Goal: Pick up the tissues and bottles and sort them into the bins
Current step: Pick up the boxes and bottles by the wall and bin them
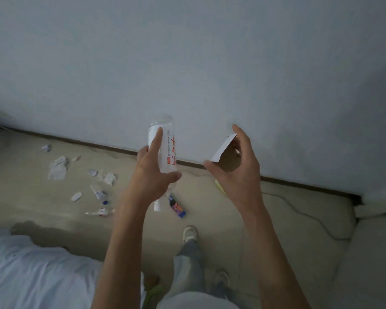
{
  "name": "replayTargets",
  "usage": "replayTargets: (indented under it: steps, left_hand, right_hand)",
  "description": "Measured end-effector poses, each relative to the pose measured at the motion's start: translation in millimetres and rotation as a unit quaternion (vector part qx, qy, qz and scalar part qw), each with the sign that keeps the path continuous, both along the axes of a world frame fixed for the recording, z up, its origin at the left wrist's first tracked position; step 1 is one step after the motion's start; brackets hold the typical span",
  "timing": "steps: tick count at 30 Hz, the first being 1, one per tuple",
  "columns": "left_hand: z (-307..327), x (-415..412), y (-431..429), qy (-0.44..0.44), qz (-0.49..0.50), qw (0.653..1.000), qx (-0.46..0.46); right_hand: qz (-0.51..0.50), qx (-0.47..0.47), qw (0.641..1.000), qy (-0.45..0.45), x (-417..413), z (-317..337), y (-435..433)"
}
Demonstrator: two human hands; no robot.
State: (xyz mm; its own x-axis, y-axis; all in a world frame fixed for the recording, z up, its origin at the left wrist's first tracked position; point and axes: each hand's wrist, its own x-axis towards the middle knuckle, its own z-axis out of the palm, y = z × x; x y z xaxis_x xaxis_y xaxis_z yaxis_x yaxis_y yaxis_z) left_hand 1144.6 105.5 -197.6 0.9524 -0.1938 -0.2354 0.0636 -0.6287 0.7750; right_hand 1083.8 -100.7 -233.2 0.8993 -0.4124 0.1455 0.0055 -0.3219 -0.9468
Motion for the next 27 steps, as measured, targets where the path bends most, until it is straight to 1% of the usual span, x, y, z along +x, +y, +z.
replayTargets:
  steps: [2, 6, 10, 16, 22, 24, 27]
  left_hand:
    - [11.3, -19.7, -12.1, 0.009, -0.008, 1.0, -0.011]
    - [25.4, -34.7, -35.6, 0.007, -0.08, 0.997, -0.001]
    - [45.3, -33.2, -58.3, -0.037, -0.142, 0.989, 0.014]
    - [61.5, -19.2, -90.8, -0.06, -0.252, 0.966, 0.007]
    - [62.8, -7.1, -129.4, -0.065, -0.389, 0.919, -0.004]
    - [58.8, -14.1, -147.7, -0.06, -0.441, 0.895, -0.011]
    - [48.4, -43.7, -175.2, -0.055, -0.526, 0.848, -0.015]
  right_hand:
    - [-0.015, 0.005, 1.0, -0.005, -24.9, 15.8, -9.6]
    - [-0.042, -0.006, 0.999, -0.019, -57.2, 40.3, -25.9]
    - [-0.089, 0.0, 0.996, -0.032, -83.8, 58.2, -39.8]
    - [-0.191, -0.003, 0.98, -0.049, -107.7, 78.6, -50.7]
    - [-0.293, -0.012, 0.955, -0.045, -137.0, 83.9, -51.3]
    - [-0.344, -0.019, 0.938, -0.041, -157.0, 79.3, -45.8]
    - [-0.422, -0.012, 0.906, -0.039, -198.7, 75.3, -34.6]
